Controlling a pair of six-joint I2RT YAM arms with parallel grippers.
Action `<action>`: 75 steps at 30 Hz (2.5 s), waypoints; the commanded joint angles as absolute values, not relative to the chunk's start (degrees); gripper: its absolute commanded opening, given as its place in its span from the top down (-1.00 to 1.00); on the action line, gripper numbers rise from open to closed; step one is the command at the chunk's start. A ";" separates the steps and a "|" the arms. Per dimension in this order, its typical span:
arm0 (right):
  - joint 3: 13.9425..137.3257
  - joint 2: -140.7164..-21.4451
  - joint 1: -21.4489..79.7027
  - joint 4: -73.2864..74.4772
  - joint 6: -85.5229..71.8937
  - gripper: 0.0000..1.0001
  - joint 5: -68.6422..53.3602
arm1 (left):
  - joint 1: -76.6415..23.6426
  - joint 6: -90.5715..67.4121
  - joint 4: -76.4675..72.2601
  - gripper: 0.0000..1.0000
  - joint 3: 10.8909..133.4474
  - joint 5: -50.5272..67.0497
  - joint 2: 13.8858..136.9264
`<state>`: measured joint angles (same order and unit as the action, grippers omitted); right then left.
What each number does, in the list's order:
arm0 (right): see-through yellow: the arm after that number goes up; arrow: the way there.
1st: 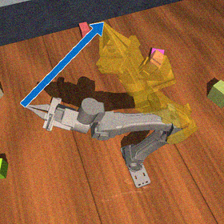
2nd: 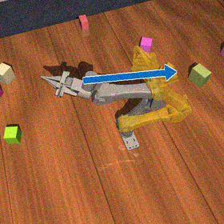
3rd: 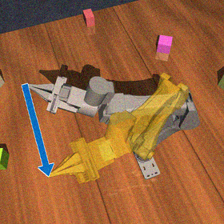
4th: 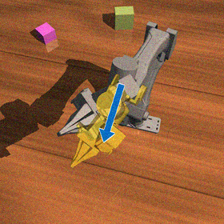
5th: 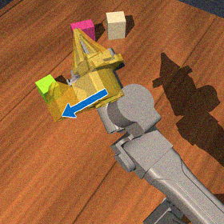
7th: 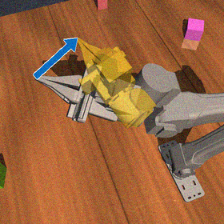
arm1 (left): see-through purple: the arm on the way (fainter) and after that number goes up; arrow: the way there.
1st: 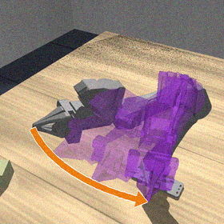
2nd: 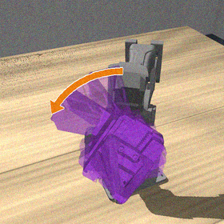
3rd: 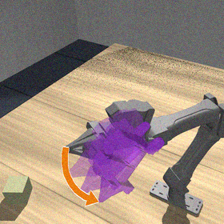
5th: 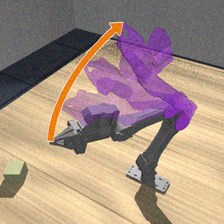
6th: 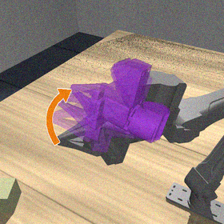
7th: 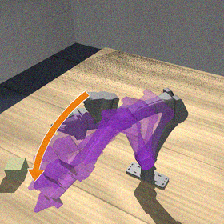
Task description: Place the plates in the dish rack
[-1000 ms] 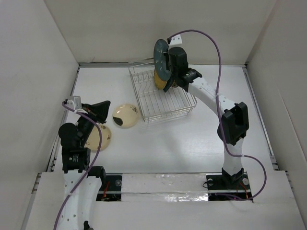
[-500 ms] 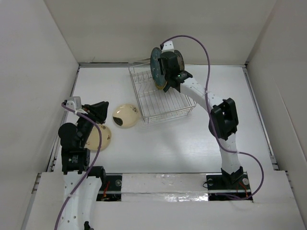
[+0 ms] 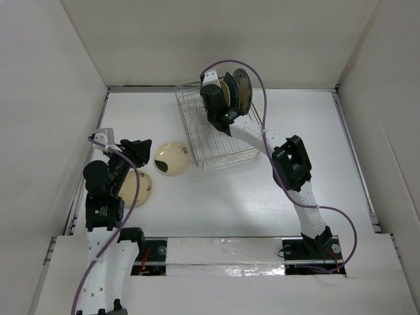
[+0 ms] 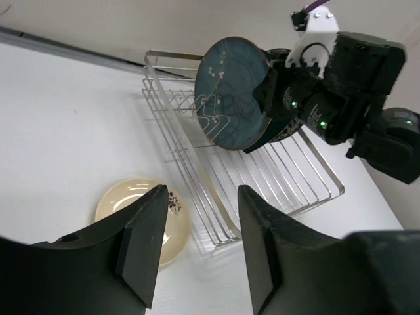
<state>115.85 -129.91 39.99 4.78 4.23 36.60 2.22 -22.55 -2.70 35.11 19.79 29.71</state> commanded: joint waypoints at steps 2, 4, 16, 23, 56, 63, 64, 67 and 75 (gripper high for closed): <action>117.60 -127.36 41.31 -4.48 4.66 0.71 37.62 | 1.93 -21.45 -2.73 0.08 37.44 18.46 32.16; 117.07 -126.57 41.31 -4.40 4.40 0.51 37.44 | 1.93 -20.92 -1.85 -0.02 37.96 17.76 33.22; 103.73 -110.23 38.50 -5.71 -2.90 -0.39 25.14 | 1.93 -19.51 3.16 0.09 39.72 10.20 44.99; 91.86 -98.63 37.97 -10.45 -4.39 -0.39 20.83 | 1.93 -17.67 5.53 0.20 41.48 9.58 56.49; 82.71 -90.79 35.24 -15.56 -10.72 -0.36 11.87 | 1.93 -17.14 5.27 0.82 54.58 18.37 98.35; 82.53 -90.70 34.72 -15.47 -10.63 -0.36 11.78 | 1.93 -15.30 8.07 1.00 54.14 10.39 88.78; 82.53 -90.62 34.72 -15.47 -10.63 -0.36 11.78 | 1.93 -15.29 8.35 1.00 54.14 8.81 87.03; 82.18 -90.09 34.72 -15.73 -10.55 -0.29 10.99 | 1.93 -14.42 9.31 1.00 53.35 2.83 79.38; 84.19 -90.87 34.72 -13.54 -10.02 1.00 -2.17 | 1.93 -14.42 6.07 1.00 51.24 -7.12 59.78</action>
<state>82.17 -91.74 34.94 -12.01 -10.74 5.91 1.89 -15.18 8.64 52.58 -2.59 64.73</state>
